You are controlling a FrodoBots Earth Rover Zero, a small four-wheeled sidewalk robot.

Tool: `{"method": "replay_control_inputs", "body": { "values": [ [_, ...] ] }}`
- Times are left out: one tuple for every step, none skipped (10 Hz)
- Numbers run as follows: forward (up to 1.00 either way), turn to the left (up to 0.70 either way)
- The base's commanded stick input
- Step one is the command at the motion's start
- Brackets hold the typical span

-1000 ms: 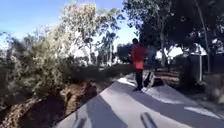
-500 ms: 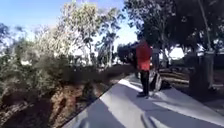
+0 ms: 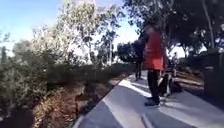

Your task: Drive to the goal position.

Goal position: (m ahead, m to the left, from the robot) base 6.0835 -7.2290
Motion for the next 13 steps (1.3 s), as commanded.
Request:
{"method": "replay_control_inputs", "body": {
  "values": [
    [0.0, 0.0],
    [0.0, 0.0],
    [0.0, -0.03],
    [0.0, -0.12],
    [0.0, -0.21],
    [0.0, 0.0],
    [0.14, -0.12],
    [0.48, -0.24],
    [0.83, -0.32],
    [0.98, -0.38],
    [0.98, -0.38],
    [0.98, -0.38],
    [0.98, -0.28]
  ]
}}
